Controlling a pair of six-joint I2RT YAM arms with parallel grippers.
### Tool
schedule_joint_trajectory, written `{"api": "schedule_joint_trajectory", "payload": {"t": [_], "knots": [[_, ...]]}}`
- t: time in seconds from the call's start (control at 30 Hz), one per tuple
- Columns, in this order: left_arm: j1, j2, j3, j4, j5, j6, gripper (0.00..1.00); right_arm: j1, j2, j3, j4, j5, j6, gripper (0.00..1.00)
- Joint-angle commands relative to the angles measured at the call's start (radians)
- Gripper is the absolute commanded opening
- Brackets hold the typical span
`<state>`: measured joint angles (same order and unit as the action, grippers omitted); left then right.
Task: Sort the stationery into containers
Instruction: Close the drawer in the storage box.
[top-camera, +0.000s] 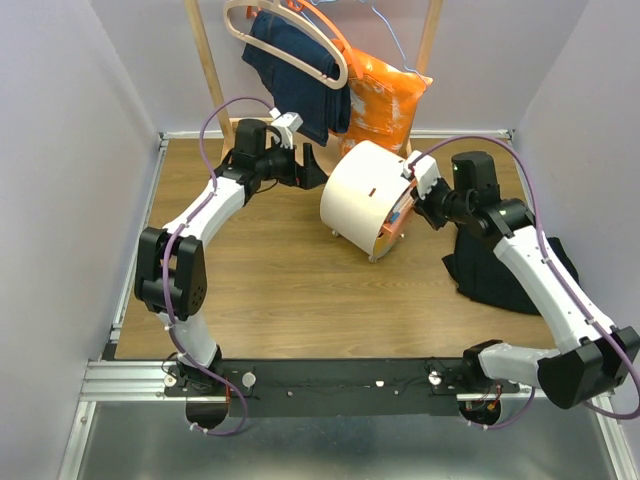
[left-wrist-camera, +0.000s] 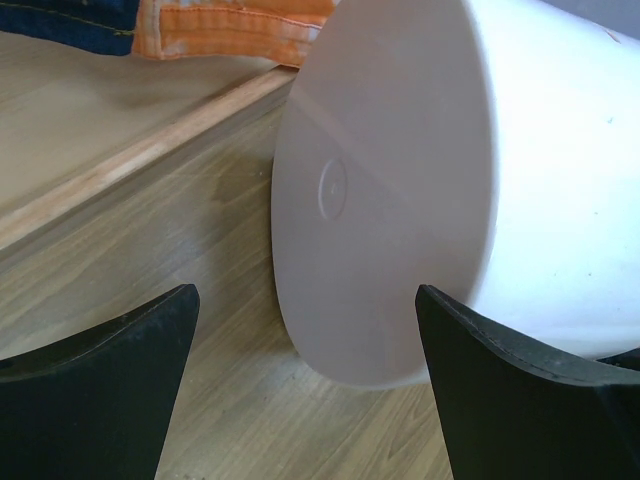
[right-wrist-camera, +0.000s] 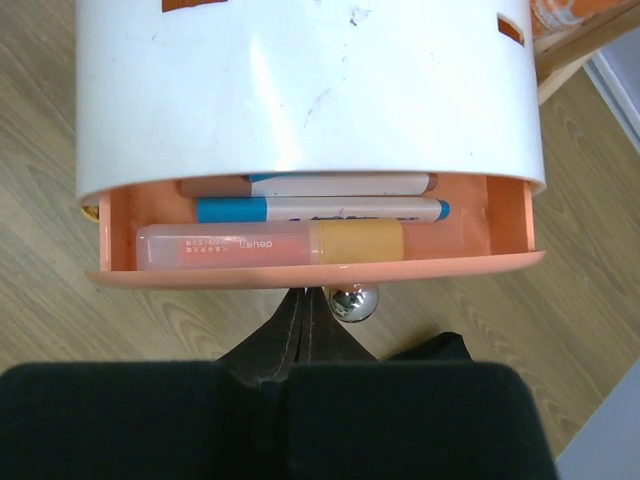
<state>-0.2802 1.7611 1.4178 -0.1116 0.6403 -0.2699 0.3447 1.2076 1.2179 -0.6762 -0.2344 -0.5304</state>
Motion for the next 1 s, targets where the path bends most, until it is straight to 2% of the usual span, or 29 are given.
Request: {"api": "schedule_joint_trajectory", "payload": {"t": [0.0, 0.47, 0.53, 0.57, 0.7, 0.77, 0.87, 0.9, 0.97], "knots": [[-0.028, 0.015, 0.040, 0.000, 0.002, 0.021, 0.98, -0.004, 0.052, 0.037, 0.070, -0.057, 0.018, 0.01], [-0.045, 0.008, 0.033, 0.000, -0.010, 0.026, 0.98, -0.006, 0.122, 0.045, 0.181, -0.106, 0.055, 0.01], [-0.043, -0.005, 0.039, -0.023, -0.045, 0.049, 0.98, -0.006, 0.129, 0.061, 0.158, -0.091, 0.053, 0.01], [-0.043, -0.012, 0.047, -0.045, -0.109, 0.061, 0.98, -0.004, 0.127, 0.069, 0.121, -0.077, 0.050, 0.01], [-0.016, -0.133, 0.046, -0.118, -0.243, 0.121, 0.96, -0.015, 0.057, 0.046, 0.067, -0.020, 0.050, 0.01], [-0.011, -0.193, 0.006, -0.117, -0.272, 0.167, 0.92, -0.016, 0.011, 0.005, 0.058, -0.003, 0.067, 0.01], [-0.014, -0.310, -0.095, -0.086, -0.240, 0.167, 0.78, -0.018, -0.045, -0.024, 0.040, 0.038, 0.116, 0.01], [-0.019, -0.342, -0.112, -0.097, -0.208, 0.164, 0.64, -0.018, -0.052, -0.040, 0.040, 0.058, 0.131, 0.01], [-0.034, -0.351, -0.141, -0.128, -0.148, 0.143, 0.46, -0.026, -0.074, -0.058, 0.056, 0.127, 0.174, 0.03]]}}
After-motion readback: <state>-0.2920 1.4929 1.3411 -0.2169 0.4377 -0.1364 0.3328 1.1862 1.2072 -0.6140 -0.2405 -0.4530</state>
